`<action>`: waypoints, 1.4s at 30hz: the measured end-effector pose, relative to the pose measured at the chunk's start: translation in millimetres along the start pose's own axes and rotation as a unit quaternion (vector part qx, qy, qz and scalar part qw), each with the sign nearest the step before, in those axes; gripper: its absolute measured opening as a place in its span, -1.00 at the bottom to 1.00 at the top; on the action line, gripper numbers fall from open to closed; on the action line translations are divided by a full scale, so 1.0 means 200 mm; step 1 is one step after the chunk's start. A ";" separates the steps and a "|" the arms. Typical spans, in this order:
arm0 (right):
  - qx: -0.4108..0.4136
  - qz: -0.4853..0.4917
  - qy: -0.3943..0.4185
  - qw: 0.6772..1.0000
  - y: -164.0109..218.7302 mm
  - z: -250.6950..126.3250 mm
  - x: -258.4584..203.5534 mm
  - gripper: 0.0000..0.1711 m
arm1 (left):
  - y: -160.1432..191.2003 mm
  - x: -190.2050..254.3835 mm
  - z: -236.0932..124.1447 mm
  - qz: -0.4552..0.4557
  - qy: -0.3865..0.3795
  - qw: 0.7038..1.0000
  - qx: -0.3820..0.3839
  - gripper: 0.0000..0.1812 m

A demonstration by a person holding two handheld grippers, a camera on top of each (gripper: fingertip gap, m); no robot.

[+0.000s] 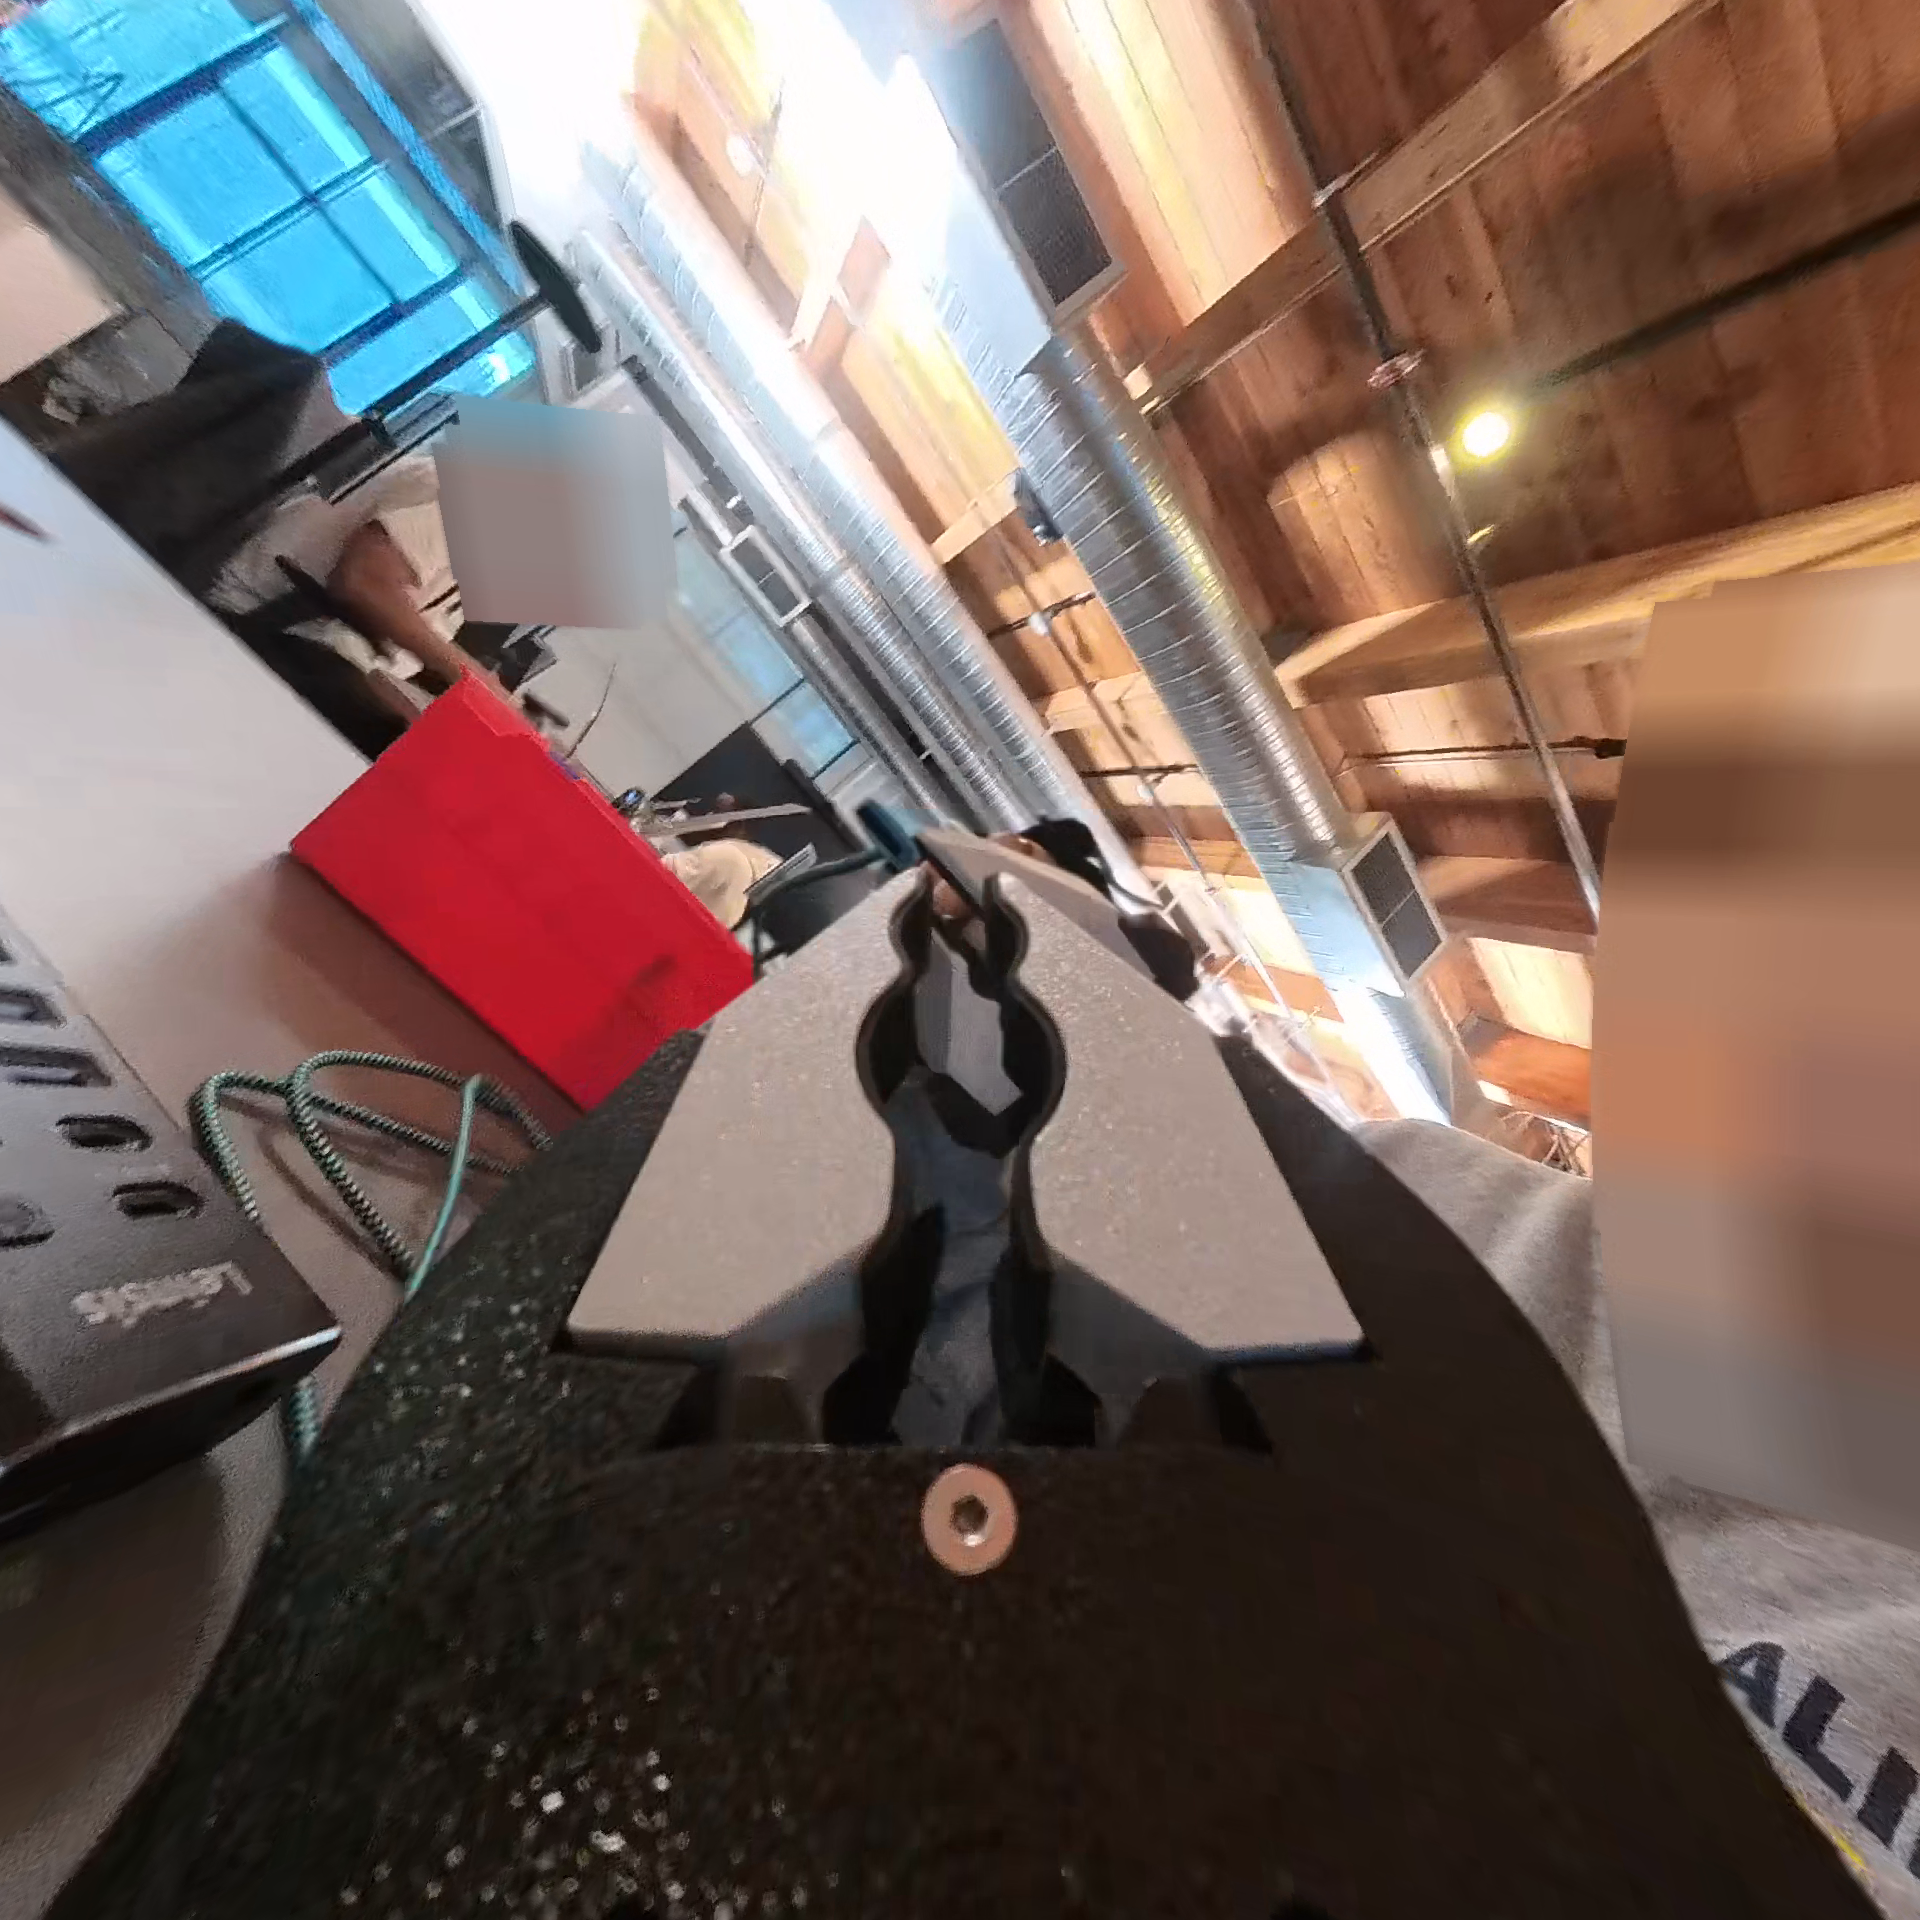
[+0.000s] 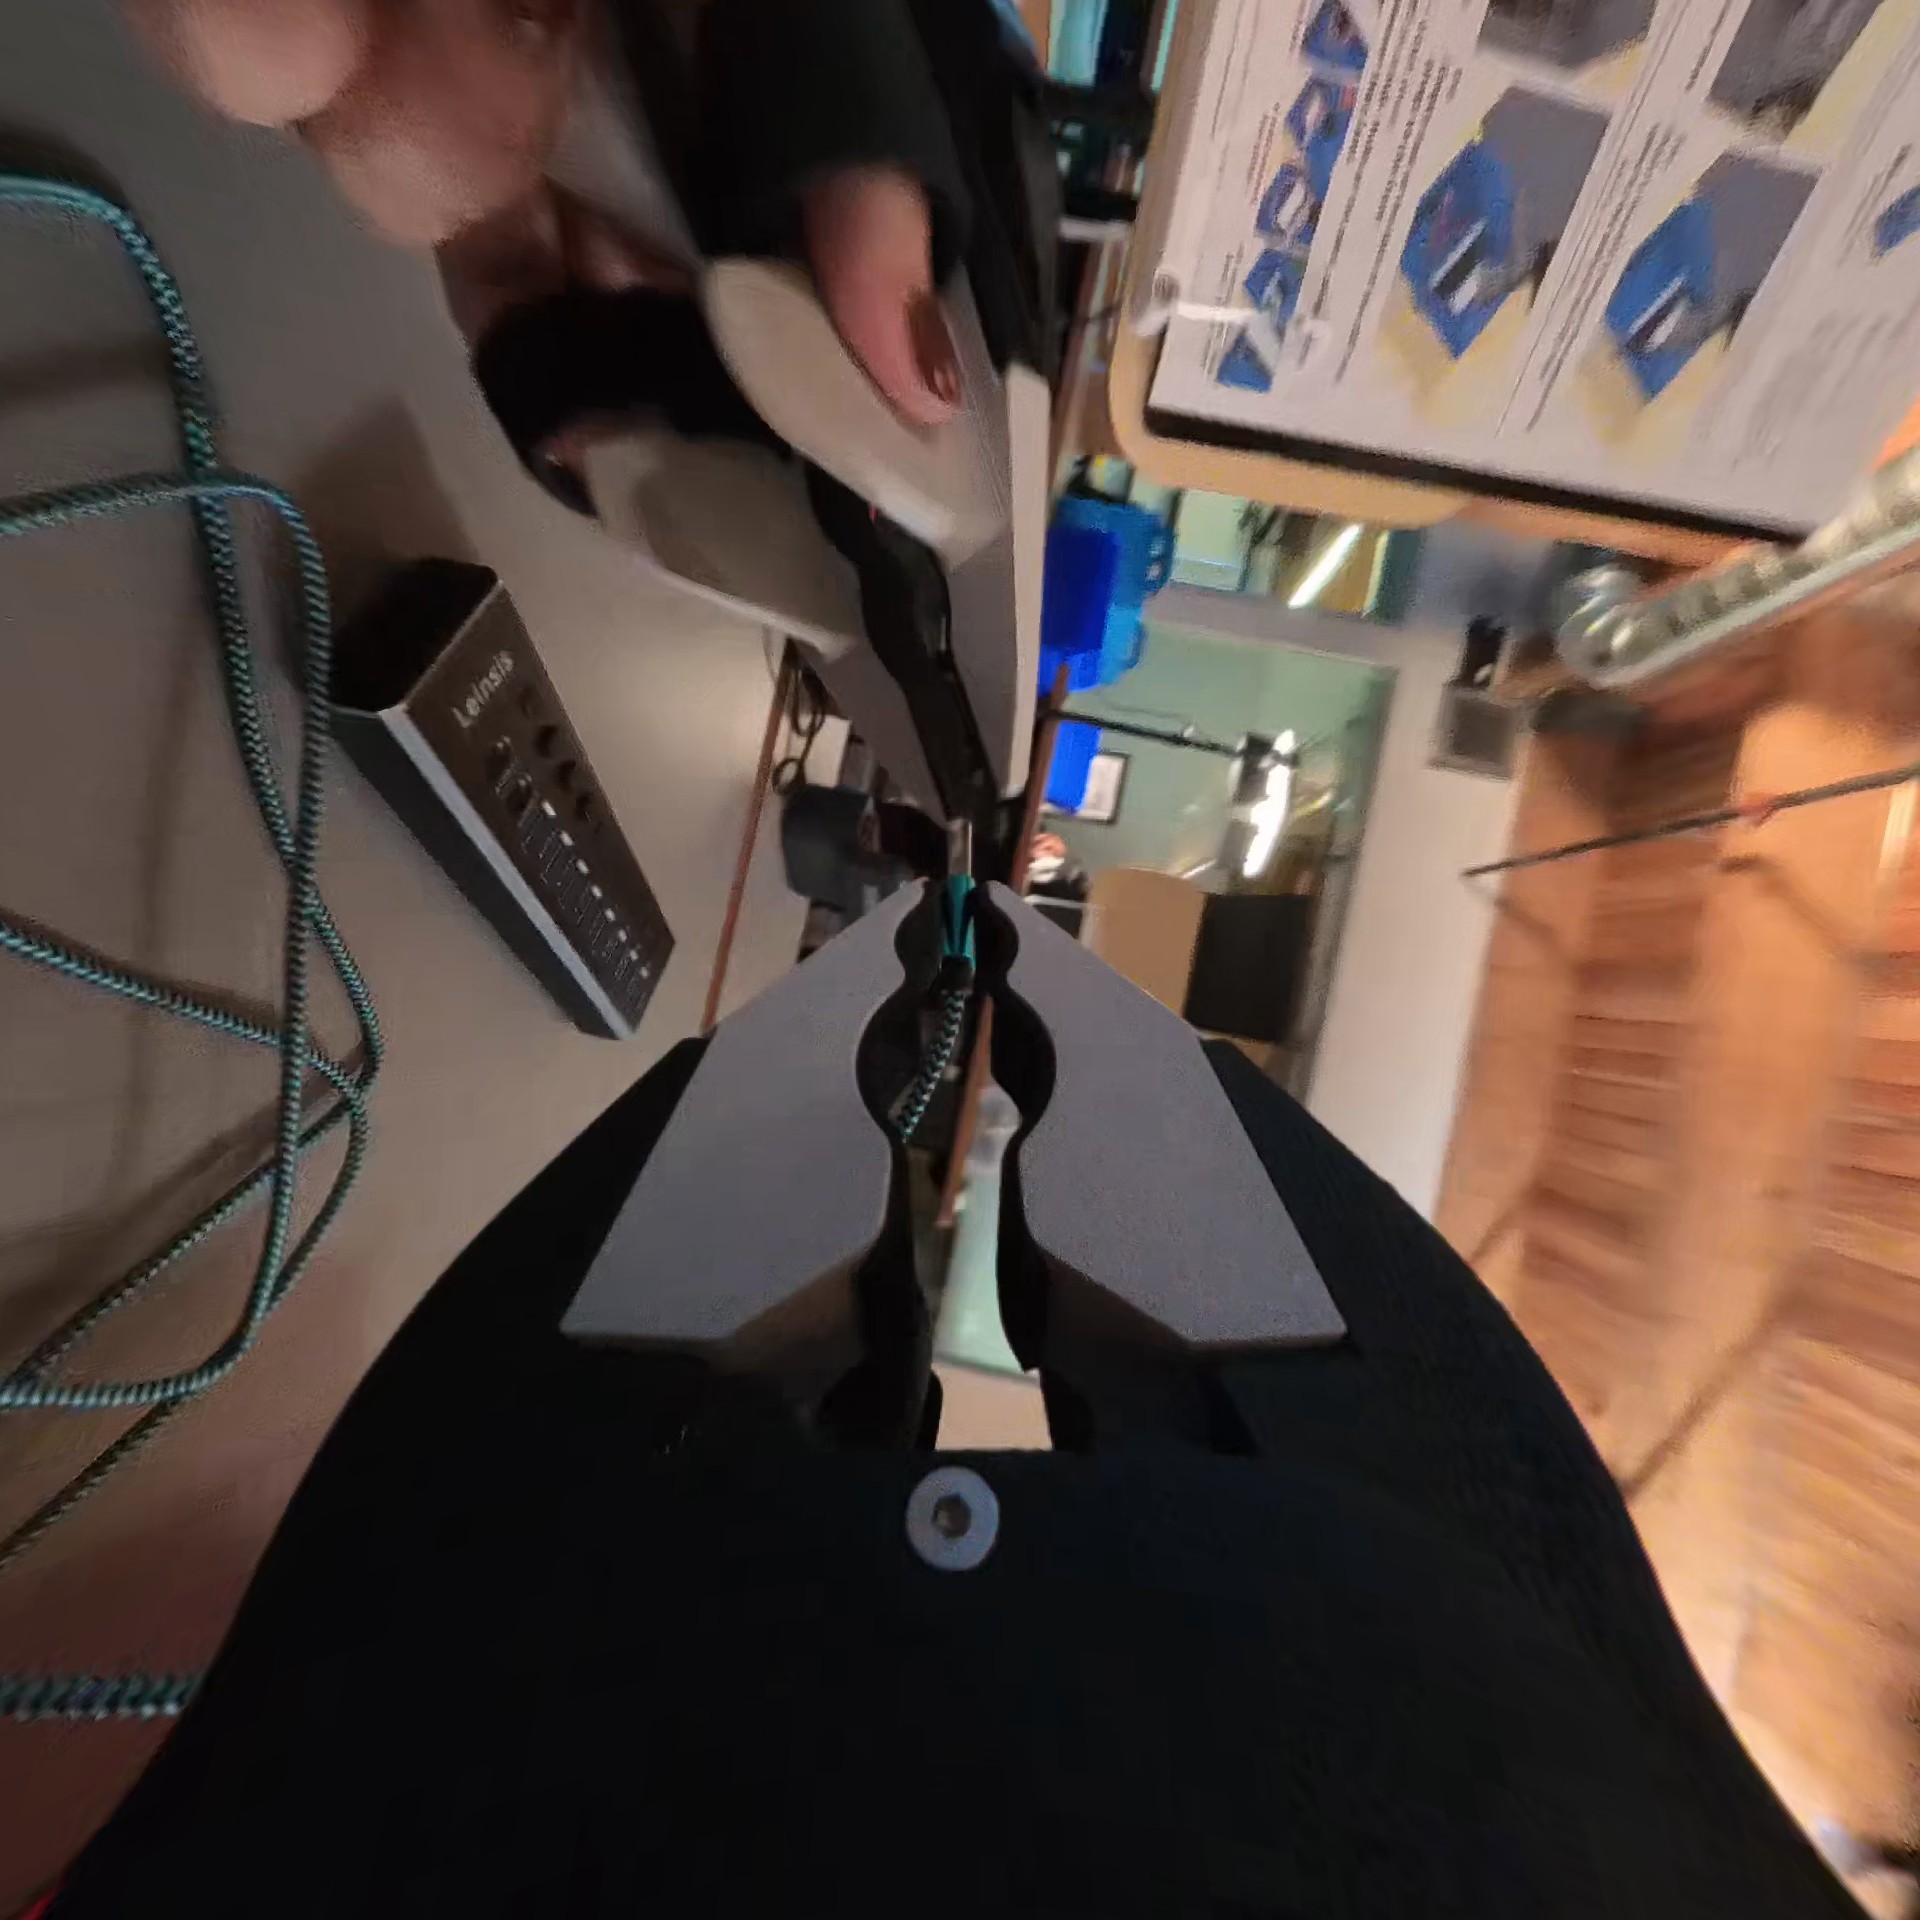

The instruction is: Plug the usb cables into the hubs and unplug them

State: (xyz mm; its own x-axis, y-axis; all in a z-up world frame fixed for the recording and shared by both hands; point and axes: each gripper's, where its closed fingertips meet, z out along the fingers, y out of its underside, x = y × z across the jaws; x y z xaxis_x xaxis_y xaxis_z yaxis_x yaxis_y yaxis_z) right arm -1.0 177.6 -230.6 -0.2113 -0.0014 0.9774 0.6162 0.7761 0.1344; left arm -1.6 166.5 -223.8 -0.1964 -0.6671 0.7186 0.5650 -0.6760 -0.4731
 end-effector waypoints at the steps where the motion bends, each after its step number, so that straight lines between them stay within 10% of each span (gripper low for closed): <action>1: 0.006 -0.018 0.011 1.000 -0.02 0.00 -0.02 -0.97 | 0.01 -0.01 0.00 -0.001 -0.008 1.000 -0.011 -0.94; 17: 0.000 -0.077 0.079 0.994 -0.10 -0.02 -0.10 -0.96 | 0.02 -0.04 -0.02 0.002 -0.048 0.998 -0.026 -1.00; 20: 0.001 -0.080 0.098 0.992 -0.10 -0.04 -0.07 -0.96 | -0.01 -0.08 -0.04 -0.040 -0.055 0.998 -0.005 -0.48; 29: 0.002 -0.072 0.089 0.993 -0.09 -0.04 -0.09 -0.96 | 0.07 -0.07 0.00 -0.043 -0.045 0.997 -0.044 -0.95; 33: 0.004 0.108 0.092 0.990 -0.02 -0.08 -0.03 -0.74 | -0.01 -0.06 -0.03 -0.008 -0.045 0.999 -0.001 -0.95; 36: 0.073 0.412 0.020 0.908 -0.04 -0.14 0.01 -0.76 | -0.06 -0.01 -0.04 0.051 -0.040 0.998 0.027 -0.94; 42: 0.185 0.846 -0.117 0.486 -0.10 -0.09 0.05 -0.72 | -0.09 0.12 -0.01 0.148 0.002 0.986 0.082 -0.95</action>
State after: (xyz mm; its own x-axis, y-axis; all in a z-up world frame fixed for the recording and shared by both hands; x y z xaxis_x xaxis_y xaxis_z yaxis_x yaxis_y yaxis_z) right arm -1.2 149.8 -220.5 0.2531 0.8743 -0.4142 -0.1127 -0.3985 -0.9102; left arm -17.0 162.1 -199.1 -0.0063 -0.8287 0.5596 0.7202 -0.3920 -0.5724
